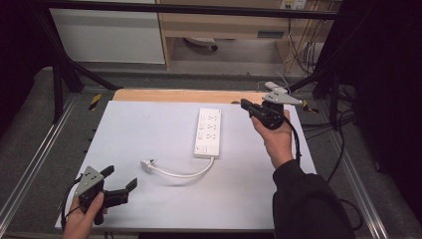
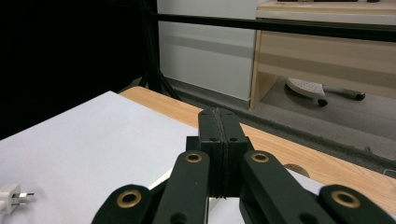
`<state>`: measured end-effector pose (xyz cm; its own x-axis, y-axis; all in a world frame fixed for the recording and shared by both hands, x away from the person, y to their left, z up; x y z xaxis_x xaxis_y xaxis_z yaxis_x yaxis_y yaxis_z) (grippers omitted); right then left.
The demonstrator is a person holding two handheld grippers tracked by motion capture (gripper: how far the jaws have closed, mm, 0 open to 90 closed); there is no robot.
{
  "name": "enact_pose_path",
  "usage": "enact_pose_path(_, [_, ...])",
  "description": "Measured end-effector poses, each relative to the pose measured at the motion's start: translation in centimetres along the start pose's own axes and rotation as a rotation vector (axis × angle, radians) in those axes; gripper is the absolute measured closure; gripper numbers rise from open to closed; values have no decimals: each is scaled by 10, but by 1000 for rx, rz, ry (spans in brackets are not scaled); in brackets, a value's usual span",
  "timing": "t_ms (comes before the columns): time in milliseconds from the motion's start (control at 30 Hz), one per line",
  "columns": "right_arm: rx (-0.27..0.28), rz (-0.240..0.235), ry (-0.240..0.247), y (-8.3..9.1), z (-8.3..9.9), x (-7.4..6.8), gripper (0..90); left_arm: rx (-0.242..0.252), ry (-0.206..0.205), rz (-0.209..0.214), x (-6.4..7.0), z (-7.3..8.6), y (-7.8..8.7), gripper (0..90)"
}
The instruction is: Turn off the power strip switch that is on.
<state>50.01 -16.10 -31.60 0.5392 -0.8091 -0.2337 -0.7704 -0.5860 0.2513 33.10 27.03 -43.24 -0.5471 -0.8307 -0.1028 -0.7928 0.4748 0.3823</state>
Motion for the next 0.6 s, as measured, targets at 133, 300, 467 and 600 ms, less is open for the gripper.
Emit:
enact_pose_path(133, [0, -3, 5, -7, -1, -2, 900, 1, 2, 2, 0, 0, 0, 46])
enact_pose_path(300, [-9, -3, 10, -19, -2, -4, 900, 1, 2, 3, 0, 0, 0, 46])
enact_pose_path(467, [-14, 0, 6, -34, -2, -7, 900, 1, 3, 4, 0, 0, 0, 45])
enact_pose_path(600, [-17, 29, -1, -44, 0, -4, 900, -1, 3, 5, 0, 0, 0, 46])
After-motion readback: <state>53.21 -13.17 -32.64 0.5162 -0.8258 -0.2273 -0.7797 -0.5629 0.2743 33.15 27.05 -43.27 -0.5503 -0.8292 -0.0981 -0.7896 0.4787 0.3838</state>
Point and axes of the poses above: each handheld gripper's, and its own axes: y roughly backward along the jaws, z roughly out of its underside, x roughly to its right, the point moved 4 cm from there along -y, roughly forward along the jaws, and after that the axes turned 11 degrees about -y, right-handed, at the moved point
